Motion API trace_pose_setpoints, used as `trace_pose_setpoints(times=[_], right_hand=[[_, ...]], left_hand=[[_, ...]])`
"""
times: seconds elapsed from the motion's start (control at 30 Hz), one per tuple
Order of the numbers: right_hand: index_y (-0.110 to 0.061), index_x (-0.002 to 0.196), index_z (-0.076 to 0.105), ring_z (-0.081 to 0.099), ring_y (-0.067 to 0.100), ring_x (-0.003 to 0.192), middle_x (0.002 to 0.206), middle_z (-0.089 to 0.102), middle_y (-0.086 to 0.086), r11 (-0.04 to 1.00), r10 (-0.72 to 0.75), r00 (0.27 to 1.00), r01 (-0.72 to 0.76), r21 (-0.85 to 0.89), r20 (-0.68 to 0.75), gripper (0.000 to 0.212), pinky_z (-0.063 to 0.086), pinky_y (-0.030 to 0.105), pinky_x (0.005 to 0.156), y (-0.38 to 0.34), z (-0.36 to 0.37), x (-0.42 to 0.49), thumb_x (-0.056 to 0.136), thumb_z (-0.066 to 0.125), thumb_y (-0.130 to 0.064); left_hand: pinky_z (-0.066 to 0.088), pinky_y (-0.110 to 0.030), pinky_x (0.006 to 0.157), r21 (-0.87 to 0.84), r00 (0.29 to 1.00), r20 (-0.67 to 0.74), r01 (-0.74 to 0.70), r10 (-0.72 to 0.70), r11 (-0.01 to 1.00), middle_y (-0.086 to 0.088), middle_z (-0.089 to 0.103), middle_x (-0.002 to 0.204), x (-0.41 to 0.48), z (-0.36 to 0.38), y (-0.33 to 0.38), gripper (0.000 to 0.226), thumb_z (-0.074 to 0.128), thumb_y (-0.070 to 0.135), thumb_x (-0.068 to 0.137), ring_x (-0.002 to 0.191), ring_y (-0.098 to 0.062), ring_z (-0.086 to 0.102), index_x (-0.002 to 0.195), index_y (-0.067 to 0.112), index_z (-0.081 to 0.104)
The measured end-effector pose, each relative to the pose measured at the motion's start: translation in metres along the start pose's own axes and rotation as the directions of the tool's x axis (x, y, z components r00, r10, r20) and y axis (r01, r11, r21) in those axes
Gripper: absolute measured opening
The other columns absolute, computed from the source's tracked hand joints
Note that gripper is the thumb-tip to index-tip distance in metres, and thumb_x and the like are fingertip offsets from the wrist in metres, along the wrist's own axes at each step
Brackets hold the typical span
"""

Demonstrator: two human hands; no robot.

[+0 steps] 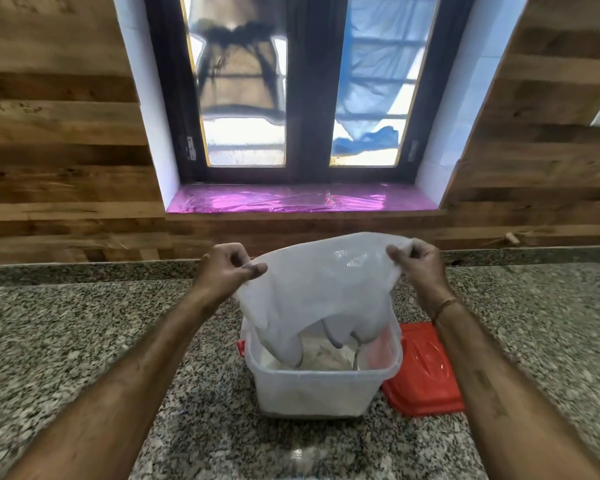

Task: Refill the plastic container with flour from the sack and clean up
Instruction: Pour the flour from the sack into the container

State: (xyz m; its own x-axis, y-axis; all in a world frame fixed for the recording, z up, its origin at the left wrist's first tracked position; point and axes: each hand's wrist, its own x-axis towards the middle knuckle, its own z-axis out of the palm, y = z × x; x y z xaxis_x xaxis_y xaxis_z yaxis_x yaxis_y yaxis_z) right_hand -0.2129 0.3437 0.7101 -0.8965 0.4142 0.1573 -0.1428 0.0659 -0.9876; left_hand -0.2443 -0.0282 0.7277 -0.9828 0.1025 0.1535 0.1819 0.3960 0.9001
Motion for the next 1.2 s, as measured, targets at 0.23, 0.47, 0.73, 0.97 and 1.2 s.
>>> trace_pose_setpoints(times=[0.23,0.47,0.73,0.97,1.2], right_hand=[[-0.007,0.111,0.073,0.071,0.011,0.078,0.093,0.077,0.003,0.956,0.262,0.919,-0.205,-0.211,0.294,0.023,0.050,0.022,0.059,0.015,0.007,-0.041,0.089,0.077,-0.012],[-0.016,0.090,0.068,0.047,0.015,0.054,0.074,0.062,0.005,0.993,0.051,0.999,-0.050,-0.109,0.007,0.010,0.040,0.023,0.042,0.012,0.019,-0.020,0.098,0.070,-0.012],[-0.016,0.091,0.080,0.077,0.023,0.085,0.086,0.081,-0.002,0.837,0.114,0.992,-0.066,-0.544,0.055,0.014,0.063,0.048,0.075,0.041,-0.005,-0.035,0.083,0.084,-0.026],[-0.011,0.104,0.073,0.065,0.012,0.066,0.086,0.072,0.005,0.980,0.025,0.997,-0.011,-0.200,0.068,0.008,0.049,0.019,0.049,-0.004,-0.001,-0.024,0.099,0.069,-0.017],[-0.005,0.118,0.074,0.074,0.008,0.083,0.105,0.079,0.005,0.999,0.011,0.979,-0.002,-0.045,0.205,0.024,0.057,0.021,0.064,-0.026,0.010,-0.020,0.095,0.072,-0.012]], left_hand=[[0.049,-0.027,0.055,-0.439,0.984,0.061,0.175,-0.165,0.881,-0.004,0.069,0.076,-0.014,-0.007,-0.020,0.017,0.081,0.017,0.087,0.066,-0.015,0.060,0.087,0.009,0.066],[0.061,-0.031,0.065,-0.570,0.961,0.140,0.275,-0.239,0.774,-0.005,0.081,0.100,-0.030,0.013,-0.027,0.036,0.083,0.023,0.080,0.089,-0.018,0.077,0.110,0.011,0.069],[0.061,-0.026,0.057,-0.516,0.962,-0.108,0.161,-0.251,0.841,-0.004,0.078,0.082,-0.027,0.032,-0.029,0.019,0.089,0.008,0.076,0.072,-0.019,0.071,0.087,0.010,0.073],[0.063,-0.040,0.076,-0.565,0.964,-0.047,0.189,-0.260,0.803,-0.004,0.081,0.085,-0.029,0.027,-0.031,0.029,0.090,0.012,0.069,0.087,-0.026,0.077,0.091,0.014,0.072],[0.061,-0.035,0.065,-0.523,0.935,-0.080,0.255,-0.344,0.813,-0.012,0.076,0.101,-0.037,0.036,-0.036,0.033,0.087,0.003,0.079,0.088,-0.027,0.073,0.105,0.010,0.068]])
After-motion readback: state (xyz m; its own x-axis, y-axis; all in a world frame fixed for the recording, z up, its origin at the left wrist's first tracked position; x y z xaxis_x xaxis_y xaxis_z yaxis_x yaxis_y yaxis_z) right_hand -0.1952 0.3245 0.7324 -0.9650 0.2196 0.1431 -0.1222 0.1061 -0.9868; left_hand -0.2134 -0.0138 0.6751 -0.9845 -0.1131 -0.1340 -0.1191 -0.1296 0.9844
